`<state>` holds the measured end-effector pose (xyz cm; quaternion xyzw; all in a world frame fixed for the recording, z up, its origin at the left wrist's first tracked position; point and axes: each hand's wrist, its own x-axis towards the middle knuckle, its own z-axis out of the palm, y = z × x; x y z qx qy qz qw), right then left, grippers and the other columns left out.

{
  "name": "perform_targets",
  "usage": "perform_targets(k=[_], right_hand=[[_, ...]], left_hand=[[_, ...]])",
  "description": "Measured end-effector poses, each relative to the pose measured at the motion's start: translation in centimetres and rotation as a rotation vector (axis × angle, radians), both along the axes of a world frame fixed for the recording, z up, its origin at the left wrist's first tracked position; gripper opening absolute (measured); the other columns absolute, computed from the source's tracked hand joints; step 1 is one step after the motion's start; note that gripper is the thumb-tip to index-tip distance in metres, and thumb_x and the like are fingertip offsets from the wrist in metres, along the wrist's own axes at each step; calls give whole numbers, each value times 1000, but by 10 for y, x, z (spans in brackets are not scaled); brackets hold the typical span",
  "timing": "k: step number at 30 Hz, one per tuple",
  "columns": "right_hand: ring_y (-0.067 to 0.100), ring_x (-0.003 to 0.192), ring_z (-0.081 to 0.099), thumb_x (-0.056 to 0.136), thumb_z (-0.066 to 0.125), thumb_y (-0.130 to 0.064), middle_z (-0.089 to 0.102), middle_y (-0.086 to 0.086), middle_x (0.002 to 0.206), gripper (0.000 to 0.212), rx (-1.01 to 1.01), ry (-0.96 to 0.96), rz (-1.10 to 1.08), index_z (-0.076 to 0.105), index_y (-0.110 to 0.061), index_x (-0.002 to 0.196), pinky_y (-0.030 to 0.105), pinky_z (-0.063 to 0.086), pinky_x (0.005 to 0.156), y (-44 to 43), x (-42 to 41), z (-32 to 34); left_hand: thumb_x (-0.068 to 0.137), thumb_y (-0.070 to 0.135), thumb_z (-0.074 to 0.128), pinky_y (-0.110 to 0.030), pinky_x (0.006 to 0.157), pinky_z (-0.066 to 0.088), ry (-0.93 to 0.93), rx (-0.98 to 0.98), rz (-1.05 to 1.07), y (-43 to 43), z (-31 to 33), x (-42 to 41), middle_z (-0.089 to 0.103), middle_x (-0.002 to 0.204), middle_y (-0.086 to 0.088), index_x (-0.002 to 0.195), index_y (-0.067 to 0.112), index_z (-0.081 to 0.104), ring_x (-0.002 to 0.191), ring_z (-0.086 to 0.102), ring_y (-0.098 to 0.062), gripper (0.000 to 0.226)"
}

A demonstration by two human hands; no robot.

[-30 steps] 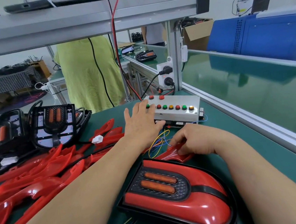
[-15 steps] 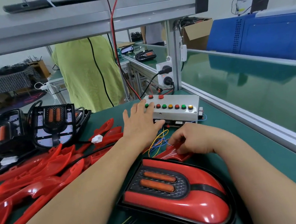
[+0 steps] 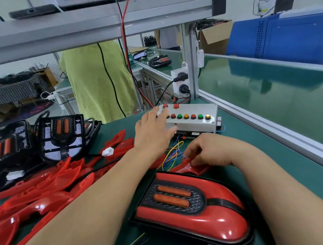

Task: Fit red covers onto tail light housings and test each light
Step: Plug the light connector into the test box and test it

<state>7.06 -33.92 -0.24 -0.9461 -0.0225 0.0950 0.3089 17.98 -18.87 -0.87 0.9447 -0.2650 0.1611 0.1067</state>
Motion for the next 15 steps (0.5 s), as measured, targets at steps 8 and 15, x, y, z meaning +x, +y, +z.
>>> perform_targets(k=[8, 15], right_hand=[[-7, 61, 55, 84, 75, -10, 61, -17, 71, 26, 152, -205, -110, 69, -35, 80, 3, 37, 55, 5, 3, 0], [-1, 53, 58, 87, 73, -19, 68, -13, 62, 10, 273, -106, -32, 71, -23, 78, 14, 46, 51, 14, -8, 4]], left_hand=[[97, 35, 52, -13, 82, 35, 297, -281, -103, 65, 25, -60, 64, 109, 9, 104, 31, 70, 100, 53, -3, 19], [96, 42, 50, -26, 57, 43, 544, -449, -22, 111, 25, -110, 68, 75, 10, 84, 22, 70, 51, 56, -1, 30]])
